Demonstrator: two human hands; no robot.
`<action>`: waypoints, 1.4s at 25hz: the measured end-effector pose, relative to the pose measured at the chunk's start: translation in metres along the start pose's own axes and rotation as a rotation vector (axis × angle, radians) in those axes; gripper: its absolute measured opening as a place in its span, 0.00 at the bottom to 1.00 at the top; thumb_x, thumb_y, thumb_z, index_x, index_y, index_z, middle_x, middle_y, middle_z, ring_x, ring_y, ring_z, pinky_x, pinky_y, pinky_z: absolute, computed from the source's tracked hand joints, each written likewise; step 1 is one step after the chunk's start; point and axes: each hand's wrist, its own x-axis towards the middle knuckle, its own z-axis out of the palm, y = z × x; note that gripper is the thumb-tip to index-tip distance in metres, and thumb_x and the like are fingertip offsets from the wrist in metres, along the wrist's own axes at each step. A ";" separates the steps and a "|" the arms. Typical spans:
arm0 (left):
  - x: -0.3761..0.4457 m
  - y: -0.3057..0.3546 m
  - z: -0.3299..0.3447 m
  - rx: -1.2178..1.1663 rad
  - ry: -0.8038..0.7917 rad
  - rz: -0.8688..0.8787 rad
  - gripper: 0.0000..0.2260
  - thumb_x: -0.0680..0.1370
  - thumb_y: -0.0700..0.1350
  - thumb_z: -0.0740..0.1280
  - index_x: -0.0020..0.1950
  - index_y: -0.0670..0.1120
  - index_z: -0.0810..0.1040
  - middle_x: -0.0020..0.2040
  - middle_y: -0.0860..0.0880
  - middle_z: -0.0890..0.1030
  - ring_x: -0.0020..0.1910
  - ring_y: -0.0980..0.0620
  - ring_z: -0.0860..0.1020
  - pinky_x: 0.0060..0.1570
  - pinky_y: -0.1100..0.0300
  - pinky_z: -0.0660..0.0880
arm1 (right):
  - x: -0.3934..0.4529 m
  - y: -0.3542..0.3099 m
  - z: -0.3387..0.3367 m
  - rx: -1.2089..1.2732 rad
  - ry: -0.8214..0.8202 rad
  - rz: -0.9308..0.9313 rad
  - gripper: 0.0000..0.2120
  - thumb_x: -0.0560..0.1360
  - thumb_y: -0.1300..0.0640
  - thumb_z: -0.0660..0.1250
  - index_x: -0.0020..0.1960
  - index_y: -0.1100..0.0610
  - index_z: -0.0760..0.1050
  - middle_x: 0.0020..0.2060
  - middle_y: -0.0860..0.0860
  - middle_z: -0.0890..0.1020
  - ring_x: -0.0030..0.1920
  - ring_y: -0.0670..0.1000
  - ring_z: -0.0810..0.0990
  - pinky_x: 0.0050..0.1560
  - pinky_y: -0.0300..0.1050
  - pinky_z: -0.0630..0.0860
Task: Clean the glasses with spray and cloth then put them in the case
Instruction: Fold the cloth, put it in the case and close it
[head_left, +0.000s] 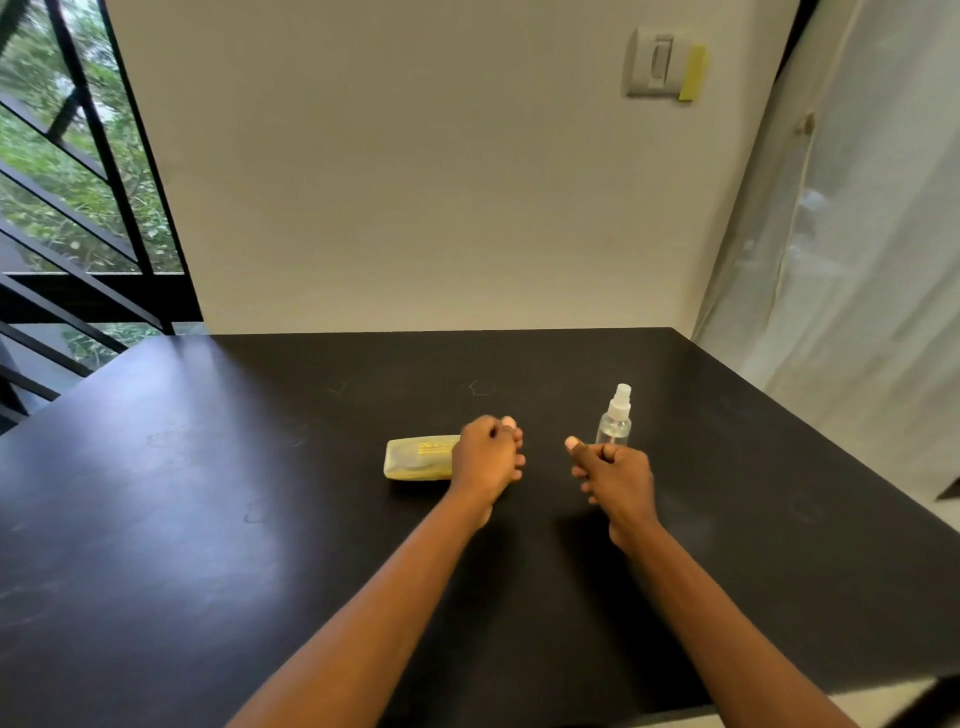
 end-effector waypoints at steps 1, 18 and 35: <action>0.000 -0.004 0.011 0.019 -0.033 -0.006 0.06 0.80 0.42 0.59 0.46 0.45 0.74 0.42 0.48 0.77 0.37 0.54 0.76 0.37 0.61 0.75 | 0.001 0.003 -0.006 -0.005 0.004 0.019 0.13 0.73 0.50 0.69 0.39 0.60 0.78 0.29 0.51 0.78 0.27 0.45 0.71 0.26 0.37 0.68; 0.021 -0.019 0.091 0.116 -0.074 0.075 0.17 0.78 0.40 0.64 0.67 0.45 0.71 0.63 0.48 0.76 0.61 0.52 0.74 0.59 0.62 0.69 | 0.036 0.012 -0.027 0.124 0.147 -0.032 0.11 0.76 0.61 0.61 0.56 0.51 0.75 0.51 0.49 0.80 0.52 0.50 0.79 0.56 0.53 0.77; 0.032 -0.014 0.058 0.183 0.111 0.177 0.10 0.77 0.41 0.65 0.57 0.44 0.76 0.55 0.47 0.79 0.53 0.53 0.76 0.50 0.63 0.73 | 0.031 -0.007 0.023 0.122 0.060 -0.108 0.08 0.77 0.60 0.60 0.52 0.54 0.77 0.46 0.47 0.80 0.48 0.47 0.79 0.52 0.49 0.78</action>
